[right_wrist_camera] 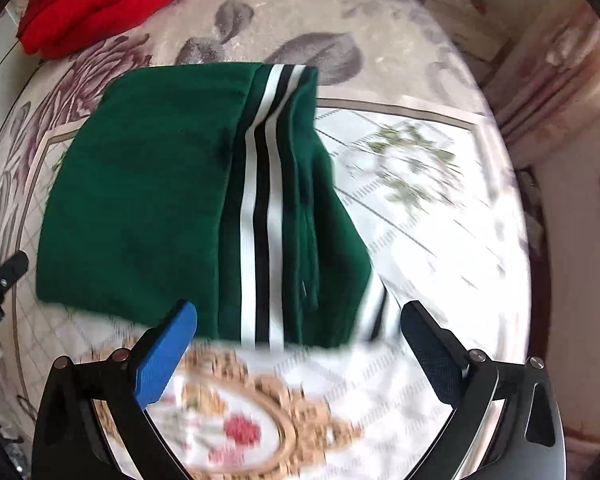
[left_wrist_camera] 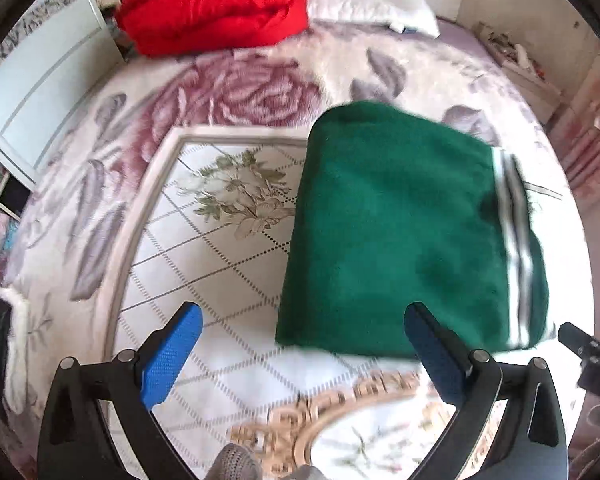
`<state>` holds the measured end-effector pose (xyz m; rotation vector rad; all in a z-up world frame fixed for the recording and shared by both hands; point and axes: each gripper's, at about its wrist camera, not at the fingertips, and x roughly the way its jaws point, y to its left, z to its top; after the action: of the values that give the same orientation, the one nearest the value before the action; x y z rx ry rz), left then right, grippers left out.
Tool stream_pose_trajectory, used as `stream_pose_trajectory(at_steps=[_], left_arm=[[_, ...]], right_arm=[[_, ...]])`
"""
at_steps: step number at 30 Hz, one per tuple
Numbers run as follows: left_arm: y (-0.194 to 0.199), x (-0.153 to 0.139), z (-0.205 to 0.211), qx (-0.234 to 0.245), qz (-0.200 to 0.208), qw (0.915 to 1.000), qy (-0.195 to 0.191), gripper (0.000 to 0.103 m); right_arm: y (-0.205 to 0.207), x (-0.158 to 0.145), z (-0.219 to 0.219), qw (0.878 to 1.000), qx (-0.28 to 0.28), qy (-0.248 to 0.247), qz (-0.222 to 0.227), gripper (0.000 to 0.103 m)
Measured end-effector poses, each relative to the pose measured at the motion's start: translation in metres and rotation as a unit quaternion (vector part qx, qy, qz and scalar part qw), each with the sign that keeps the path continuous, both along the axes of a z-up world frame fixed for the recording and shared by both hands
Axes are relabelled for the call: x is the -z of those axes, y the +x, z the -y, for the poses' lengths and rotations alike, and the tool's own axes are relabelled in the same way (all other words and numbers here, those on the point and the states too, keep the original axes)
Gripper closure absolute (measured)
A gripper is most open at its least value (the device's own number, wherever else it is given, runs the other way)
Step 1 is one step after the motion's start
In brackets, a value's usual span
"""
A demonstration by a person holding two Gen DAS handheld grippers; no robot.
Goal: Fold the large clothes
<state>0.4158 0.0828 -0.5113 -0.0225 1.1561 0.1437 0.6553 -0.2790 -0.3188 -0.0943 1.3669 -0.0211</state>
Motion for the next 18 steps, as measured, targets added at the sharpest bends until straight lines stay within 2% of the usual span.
stream_pose_trajectory(at_steps=[2, 7, 13, 18], left_arm=[[-0.020, -0.026, 0.008, 0.004, 0.011, 0.9999, -0.005, 0.000], [-0.071, -0.088, 0.021, 0.013, 0.028, 0.9991, -0.028, 0.000], [-0.137, -0.176, 0.030, 0.025, 0.062, 0.9974, -0.028, 0.000], [-0.184, -0.228, 0.033, 0.028, 0.076, 0.9965, -0.023, 0.000]], right_arm=[[-0.044, -0.025, 0.003, 1.000, 0.008, -0.023, 0.016, 0.000], [-0.105, -0.098, 0.003, 0.997, 0.035, -0.051, 0.047, 0.000], [-0.176, -0.201, 0.006, 0.991, 0.052, -0.064, 0.105, 0.000], [-0.238, -0.283, 0.005, 0.985, 0.051, -0.074, 0.147, 0.000]])
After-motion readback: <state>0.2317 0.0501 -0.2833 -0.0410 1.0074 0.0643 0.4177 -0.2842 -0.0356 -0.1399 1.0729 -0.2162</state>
